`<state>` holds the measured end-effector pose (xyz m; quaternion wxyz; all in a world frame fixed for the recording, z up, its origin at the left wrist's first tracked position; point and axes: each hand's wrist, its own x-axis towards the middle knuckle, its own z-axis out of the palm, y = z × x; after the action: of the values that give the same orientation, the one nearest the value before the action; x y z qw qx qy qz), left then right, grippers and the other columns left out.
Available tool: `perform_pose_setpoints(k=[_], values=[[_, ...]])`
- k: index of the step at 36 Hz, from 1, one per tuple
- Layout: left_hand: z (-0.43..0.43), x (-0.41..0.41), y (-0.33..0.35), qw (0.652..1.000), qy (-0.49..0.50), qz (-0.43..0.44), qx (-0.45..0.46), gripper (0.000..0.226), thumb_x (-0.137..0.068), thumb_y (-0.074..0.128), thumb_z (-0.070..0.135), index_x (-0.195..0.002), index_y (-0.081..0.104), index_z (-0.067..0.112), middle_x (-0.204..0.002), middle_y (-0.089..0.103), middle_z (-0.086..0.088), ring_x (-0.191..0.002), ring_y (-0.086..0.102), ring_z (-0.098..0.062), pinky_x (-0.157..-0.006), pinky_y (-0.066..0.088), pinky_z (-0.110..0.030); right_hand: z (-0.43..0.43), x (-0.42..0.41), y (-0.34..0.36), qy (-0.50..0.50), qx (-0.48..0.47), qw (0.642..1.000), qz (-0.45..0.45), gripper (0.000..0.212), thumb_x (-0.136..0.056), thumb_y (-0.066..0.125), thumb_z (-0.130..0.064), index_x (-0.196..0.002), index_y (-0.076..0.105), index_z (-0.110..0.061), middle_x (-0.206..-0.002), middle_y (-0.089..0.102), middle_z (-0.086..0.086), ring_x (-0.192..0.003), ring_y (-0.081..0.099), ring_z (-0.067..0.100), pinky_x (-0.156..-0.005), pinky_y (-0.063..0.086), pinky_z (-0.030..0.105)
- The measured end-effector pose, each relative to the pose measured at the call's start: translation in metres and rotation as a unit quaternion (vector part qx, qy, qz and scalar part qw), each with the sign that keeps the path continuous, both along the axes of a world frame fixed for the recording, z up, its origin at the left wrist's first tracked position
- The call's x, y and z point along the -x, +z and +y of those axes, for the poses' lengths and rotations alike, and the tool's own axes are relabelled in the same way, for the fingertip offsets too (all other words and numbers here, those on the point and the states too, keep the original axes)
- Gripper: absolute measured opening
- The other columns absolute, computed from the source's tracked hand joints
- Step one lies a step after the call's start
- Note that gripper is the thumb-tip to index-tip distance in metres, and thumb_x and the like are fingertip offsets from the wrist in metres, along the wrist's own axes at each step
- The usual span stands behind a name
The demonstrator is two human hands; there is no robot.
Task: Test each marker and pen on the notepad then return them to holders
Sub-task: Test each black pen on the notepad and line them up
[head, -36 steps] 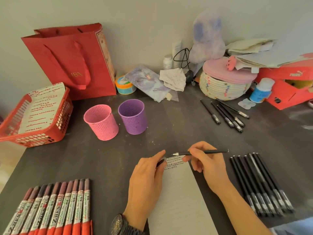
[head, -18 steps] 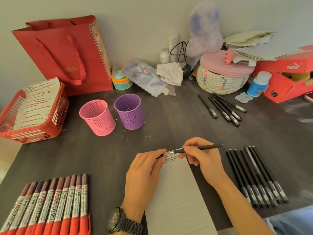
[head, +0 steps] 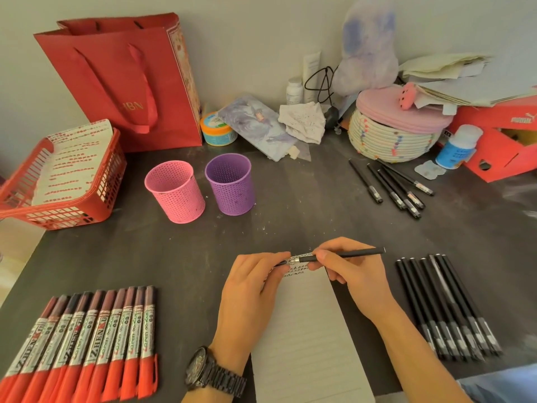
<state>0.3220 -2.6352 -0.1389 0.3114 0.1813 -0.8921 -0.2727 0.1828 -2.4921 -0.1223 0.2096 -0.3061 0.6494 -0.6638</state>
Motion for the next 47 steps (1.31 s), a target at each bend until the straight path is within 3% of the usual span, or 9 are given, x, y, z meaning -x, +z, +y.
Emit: perform_pose_setpoints(k=[9, 16, 20, 29, 34, 37, 40, 43, 47], values=[[-0.001, 0.001, -0.009, 0.999, -0.037, 0.006, 0.018, 0.025, -0.095, 0.066, 0.029, -0.12, 0.07, 0.031, -0.11, 0.067, 0.015, -0.095, 0.061, -0.004, -0.079, 0.053, -0.025, -0.003, -0.004, 0.005, 0.037, -0.03, 0.999, 0.021, 0.012, -0.086, 0.072, -0.025, -0.092, 0.081, -0.024, -0.081, 0.078, 0.0, -0.084, 0.073, 0.013, -0.069, 0.052, 0.014], [0.003, 0.001, -0.005, 0.999, -0.031, 0.01, -0.013, 0.029, -0.093, 0.069, 0.023, -0.122, 0.069, 0.023, -0.113, 0.069, 0.015, -0.095, 0.062, -0.002, -0.081, 0.052, -0.025, -0.004, -0.002, 0.004, 0.038, -0.026, 0.999, 0.025, 0.013, -0.085, 0.074, -0.025, -0.094, 0.076, -0.017, -0.083, 0.078, 0.002, -0.081, 0.074, 0.017, -0.064, 0.052, 0.014], [0.004, 0.002, -0.002, 0.999, -0.036, 0.013, 0.005, 0.023, -0.093, 0.068, 0.024, -0.116, 0.072, 0.022, -0.11, 0.071, 0.016, -0.094, 0.063, -0.002, -0.082, 0.051, -0.023, -0.006, -0.003, 0.006, 0.041, -0.017, 0.999, 0.026, 0.012, -0.083, 0.075, -0.025, -0.089, 0.075, -0.015, -0.079, 0.077, 0.003, -0.073, 0.073, 0.013, -0.062, 0.051, 0.013], [0.004, 0.003, -0.006, 0.998, -0.042, 0.022, 0.03, 0.022, -0.095, 0.063, 0.027, -0.115, 0.072, 0.022, -0.109, 0.072, 0.014, -0.086, 0.064, -0.005, -0.079, 0.049, -0.021, -0.008, -0.005, 0.009, 0.033, -0.022, 0.999, 0.015, 0.008, -0.082, 0.078, -0.021, -0.088, 0.076, -0.018, -0.079, 0.078, 0.004, -0.076, 0.075, 0.018, -0.064, 0.053, 0.015], [0.004, 0.004, -0.006, 0.998, -0.035, 0.03, 0.031, 0.024, -0.096, 0.064, 0.03, -0.117, 0.072, 0.023, -0.111, 0.071, 0.015, -0.088, 0.064, -0.002, -0.081, 0.049, -0.017, -0.008, -0.005, 0.008, 0.029, -0.053, 0.997, 0.038, 0.011, -0.081, 0.083, -0.022, -0.089, 0.078, -0.028, -0.087, 0.077, 0.001, -0.084, 0.074, 0.02, -0.072, 0.06, 0.027], [0.005, 0.004, -0.007, 0.999, -0.028, 0.024, 0.032, 0.028, -0.093, 0.068, 0.031, -0.12, 0.07, 0.025, -0.109, 0.072, 0.015, -0.087, 0.063, -0.001, -0.077, 0.054, -0.024, -0.007, -0.007, 0.006, 0.021, -0.063, 0.997, 0.035, 0.014, -0.081, 0.082, -0.025, -0.094, 0.078, -0.03, -0.09, 0.078, -0.001, -0.087, 0.074, 0.02, -0.078, 0.061, 0.033], [0.007, 0.004, -0.002, 0.999, 0.007, -0.03, 0.022, 0.043, -0.091, 0.063, 0.041, -0.133, 0.059, 0.033, -0.1, 0.065, 0.021, -0.081, 0.057, 0.0, -0.065, 0.053, -0.021, -0.006, -0.007, 0.007, -0.024, -0.065, 0.997, 0.025, 0.016, -0.086, 0.079, -0.02, -0.095, 0.078, -0.032, -0.089, 0.078, -0.004, -0.083, 0.074, 0.014, -0.07, 0.058, 0.025], [0.007, 0.003, -0.002, 0.997, 0.022, -0.072, 0.012, 0.048, -0.09, 0.057, 0.051, -0.135, 0.046, 0.041, -0.107, 0.053, 0.029, -0.095, 0.052, 0.004, -0.072, 0.038, -0.006, -0.005, -0.007, 0.01, -0.074, -0.039, 0.997, 0.006, 0.012, -0.09, 0.075, -0.019, -0.091, 0.077, -0.03, -0.079, 0.075, -0.003, -0.064, 0.066, 0.006, -0.056, 0.05, 0.018], [0.003, 0.002, -0.008, 0.996, 0.023, -0.08, 0.022, 0.037, -0.089, 0.062, 0.047, -0.124, 0.055, 0.037, -0.112, 0.059, 0.024, -0.105, 0.052, 0.003, -0.082, 0.045, -0.016, 0.005, -0.005, 0.017, -0.117, -0.002, 0.993, -0.007, 0.005, -0.093, 0.069, -0.024, -0.092, 0.074, -0.025, -0.076, 0.071, 0.005, -0.055, 0.058, 0.011, -0.05, 0.048, 0.022]])
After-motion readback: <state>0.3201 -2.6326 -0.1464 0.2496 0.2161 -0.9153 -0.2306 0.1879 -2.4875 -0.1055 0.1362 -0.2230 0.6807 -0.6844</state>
